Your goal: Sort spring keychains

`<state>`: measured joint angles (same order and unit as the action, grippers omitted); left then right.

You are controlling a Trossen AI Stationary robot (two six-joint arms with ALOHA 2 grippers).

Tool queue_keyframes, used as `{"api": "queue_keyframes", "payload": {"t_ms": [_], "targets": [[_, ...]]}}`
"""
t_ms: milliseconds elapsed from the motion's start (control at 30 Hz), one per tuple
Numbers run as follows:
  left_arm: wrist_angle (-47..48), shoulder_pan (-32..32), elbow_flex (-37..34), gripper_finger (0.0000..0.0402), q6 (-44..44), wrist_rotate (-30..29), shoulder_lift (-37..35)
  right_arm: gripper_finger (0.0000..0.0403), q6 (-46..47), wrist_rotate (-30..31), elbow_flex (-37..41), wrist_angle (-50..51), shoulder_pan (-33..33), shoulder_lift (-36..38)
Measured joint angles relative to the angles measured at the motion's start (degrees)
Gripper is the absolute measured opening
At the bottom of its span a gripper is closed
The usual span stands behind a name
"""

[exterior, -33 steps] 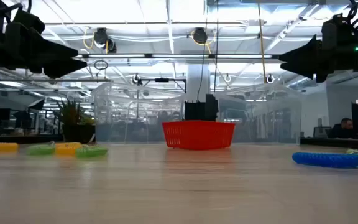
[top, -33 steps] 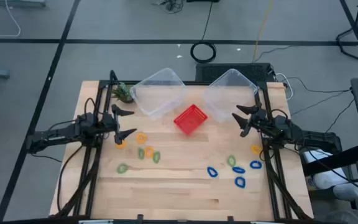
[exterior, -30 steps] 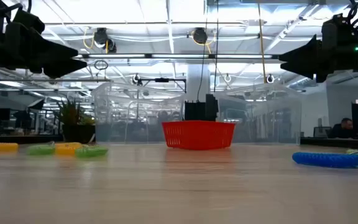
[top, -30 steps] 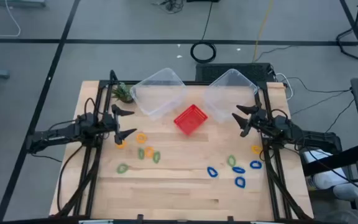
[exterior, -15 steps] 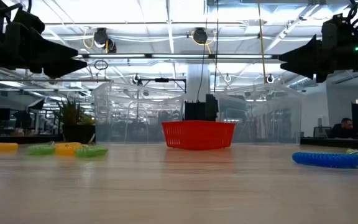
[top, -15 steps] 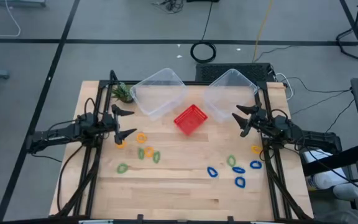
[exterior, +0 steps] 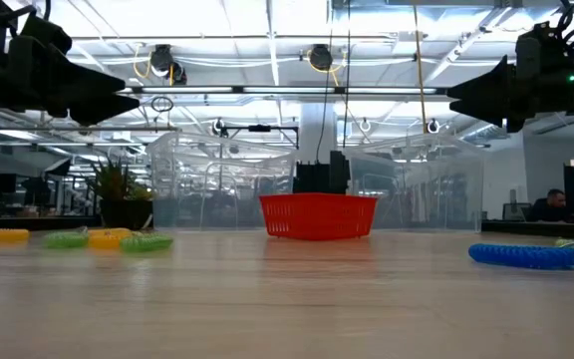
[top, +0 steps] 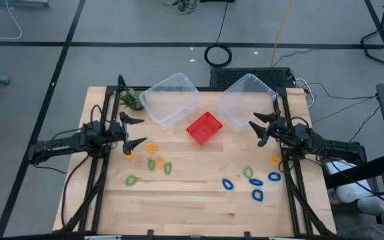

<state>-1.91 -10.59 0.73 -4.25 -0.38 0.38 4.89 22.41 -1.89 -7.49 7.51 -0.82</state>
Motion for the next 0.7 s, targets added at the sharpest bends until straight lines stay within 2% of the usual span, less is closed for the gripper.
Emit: {"api": "queue_keyframes", "payload": {"t_ms": [233,433,700], "targets": [[0.0,0.0,0.0,0.0395,0.0,0.0,0.0,0.0222,0.0,0.0,0.0,0.0,0.0,0.0],[0.0,0.0,0.0,0.0395,0.0,0.0,0.0,0.0222,6.1,-0.2,0.0,0.0,0.0,0.0],[0.0,0.0,0.0,0.0395,0.0,0.0,0.0,0.0222,3.4,-0.1,-2.7,-0.6,0.0,-0.5]]}}
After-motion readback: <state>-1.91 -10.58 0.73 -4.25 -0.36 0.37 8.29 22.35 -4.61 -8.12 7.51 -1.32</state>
